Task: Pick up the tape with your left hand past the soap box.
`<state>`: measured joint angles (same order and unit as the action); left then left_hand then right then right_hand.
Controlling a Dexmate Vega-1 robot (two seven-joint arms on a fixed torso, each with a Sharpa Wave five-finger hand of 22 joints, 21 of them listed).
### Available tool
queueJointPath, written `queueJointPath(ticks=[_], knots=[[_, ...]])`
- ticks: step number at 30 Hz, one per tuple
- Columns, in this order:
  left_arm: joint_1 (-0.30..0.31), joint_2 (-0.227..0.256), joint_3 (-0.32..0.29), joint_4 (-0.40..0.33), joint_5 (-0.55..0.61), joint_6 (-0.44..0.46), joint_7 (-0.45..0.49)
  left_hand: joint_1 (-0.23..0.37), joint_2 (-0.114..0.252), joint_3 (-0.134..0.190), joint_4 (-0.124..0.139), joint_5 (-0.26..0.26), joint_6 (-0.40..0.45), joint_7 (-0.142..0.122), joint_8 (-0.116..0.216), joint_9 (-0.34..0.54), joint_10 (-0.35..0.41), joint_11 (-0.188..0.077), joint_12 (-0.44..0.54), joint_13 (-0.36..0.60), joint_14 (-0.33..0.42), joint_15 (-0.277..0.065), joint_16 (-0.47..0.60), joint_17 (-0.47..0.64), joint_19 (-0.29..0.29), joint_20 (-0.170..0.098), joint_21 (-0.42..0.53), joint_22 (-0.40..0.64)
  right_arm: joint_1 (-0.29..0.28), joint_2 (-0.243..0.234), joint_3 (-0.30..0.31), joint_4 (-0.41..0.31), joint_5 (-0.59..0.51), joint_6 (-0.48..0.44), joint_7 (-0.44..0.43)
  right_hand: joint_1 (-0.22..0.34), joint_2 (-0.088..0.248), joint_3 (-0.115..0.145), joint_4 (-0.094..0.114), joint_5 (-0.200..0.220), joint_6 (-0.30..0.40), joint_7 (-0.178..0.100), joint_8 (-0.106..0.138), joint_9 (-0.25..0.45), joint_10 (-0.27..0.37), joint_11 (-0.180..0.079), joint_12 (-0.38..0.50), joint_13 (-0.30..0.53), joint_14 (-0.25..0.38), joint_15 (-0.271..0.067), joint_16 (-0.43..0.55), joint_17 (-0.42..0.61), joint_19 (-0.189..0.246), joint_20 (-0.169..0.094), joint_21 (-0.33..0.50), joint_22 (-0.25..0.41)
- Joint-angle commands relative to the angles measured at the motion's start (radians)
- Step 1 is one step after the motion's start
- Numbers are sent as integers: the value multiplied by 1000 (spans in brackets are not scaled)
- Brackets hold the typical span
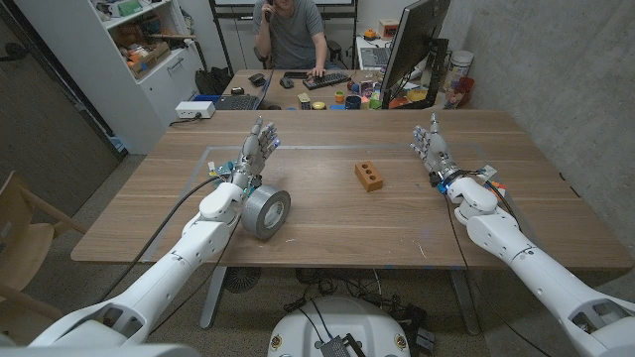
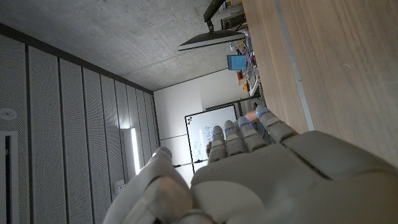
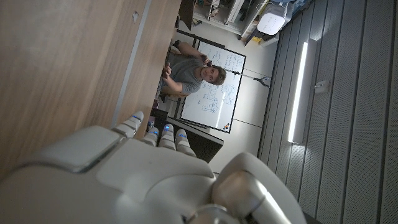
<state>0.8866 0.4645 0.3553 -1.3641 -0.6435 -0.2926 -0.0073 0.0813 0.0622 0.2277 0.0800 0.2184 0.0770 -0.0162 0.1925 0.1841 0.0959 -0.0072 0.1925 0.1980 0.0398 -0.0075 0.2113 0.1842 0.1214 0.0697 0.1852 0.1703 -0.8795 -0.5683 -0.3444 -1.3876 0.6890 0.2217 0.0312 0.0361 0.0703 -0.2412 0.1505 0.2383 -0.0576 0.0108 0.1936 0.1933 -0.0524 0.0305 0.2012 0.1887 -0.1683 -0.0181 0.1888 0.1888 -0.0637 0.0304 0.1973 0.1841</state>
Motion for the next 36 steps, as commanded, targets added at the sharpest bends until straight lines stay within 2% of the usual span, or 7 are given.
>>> queueJointPath(ticks=[1, 15, 27, 36], knots=[[63, -71, -57, -78, 45, 25, -2, 11, 1, 7, 1, 5, 8, -1, 4, 5, 6, -2, 5, 2, 10, -2, 4, 5, 7, -2, 6, 4, -32, -55, 18, -76, 32, -64, 9, -2, 10, -7, 0, 6, -6, -2, 6, 3, -6, 3, 4, 3, -31, 2, 6, 1, -6, -1, 7, 4], [92, -95, -114, -109, 84, 55, -22, 11, 1, 7, 1, 5, 8, -1, 4, 5, 3, 0, 3, 2, 8, 1, 4, 5, 7, -1, 6, 5, -33, -51, 18, -86, 39, -78, -3, -2, 10, -9, 0, 6, -6, -2, 6, 3, -6, 6, 4, 3, -31, 0, 6, 2, -6, -2, 7, 4], [96, -104, -133, -113, 99, 68, -43, 11, 1, 7, 1, 5, 6, 1, 3, 5, 2, -1, 3, 2, 8, 0, 3, 5, 7, -1, 6, 5, -27, -47, 10, -86, 32, -78, -6, -2, 11, -10, 0, 6, -4, 0, 7, 3, -4, 4, 5, 3, -29, 0, 7, 2, -6, -2, 7, 4], [76, 12, -156, -170, 157, 136, -90, 11, 2, 7, 1, 5, 9, 2, 4, 5, 1, 0, 2, 2, 7, 1, 3, 5, 6, -1, 5, 5, -29, -46, 10, -80, 35, -85, -9, -2, 11, -11, 0, 6, -2, 0, 7, 3, -4, 3, 5, 3, -29, 1, 8, 2, -5, -2, 7, 4]])
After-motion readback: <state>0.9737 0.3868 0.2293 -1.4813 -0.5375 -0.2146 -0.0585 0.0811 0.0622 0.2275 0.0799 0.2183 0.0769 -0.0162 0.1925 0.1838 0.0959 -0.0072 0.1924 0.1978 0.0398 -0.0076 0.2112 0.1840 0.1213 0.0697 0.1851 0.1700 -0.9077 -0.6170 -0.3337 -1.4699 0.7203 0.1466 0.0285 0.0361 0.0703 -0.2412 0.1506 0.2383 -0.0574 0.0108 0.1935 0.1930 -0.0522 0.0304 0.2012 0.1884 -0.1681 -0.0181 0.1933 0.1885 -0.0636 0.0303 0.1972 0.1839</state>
